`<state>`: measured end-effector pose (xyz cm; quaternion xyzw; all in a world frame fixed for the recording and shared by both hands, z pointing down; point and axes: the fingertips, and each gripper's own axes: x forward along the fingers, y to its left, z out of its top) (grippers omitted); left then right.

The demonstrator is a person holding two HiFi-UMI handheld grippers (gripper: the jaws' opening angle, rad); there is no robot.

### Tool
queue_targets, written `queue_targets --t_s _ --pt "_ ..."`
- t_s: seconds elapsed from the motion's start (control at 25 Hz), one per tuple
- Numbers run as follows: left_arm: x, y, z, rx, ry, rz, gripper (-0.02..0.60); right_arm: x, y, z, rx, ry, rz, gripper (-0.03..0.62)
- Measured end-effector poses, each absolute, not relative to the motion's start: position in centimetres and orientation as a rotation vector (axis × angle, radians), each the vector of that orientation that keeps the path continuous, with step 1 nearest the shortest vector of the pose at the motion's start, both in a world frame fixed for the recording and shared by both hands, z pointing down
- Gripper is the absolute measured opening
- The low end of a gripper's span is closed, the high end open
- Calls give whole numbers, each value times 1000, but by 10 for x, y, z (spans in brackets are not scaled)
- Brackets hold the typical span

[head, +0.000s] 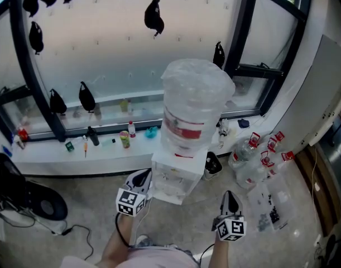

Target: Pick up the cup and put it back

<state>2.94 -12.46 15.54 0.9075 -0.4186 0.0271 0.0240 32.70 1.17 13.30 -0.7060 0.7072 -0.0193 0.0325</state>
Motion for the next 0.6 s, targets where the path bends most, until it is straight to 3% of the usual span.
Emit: queue_targets --t_s 0.6 --pt "42 -127 162 2802 -1269 63 25 336 13 138 -2192 2166 -85 15"
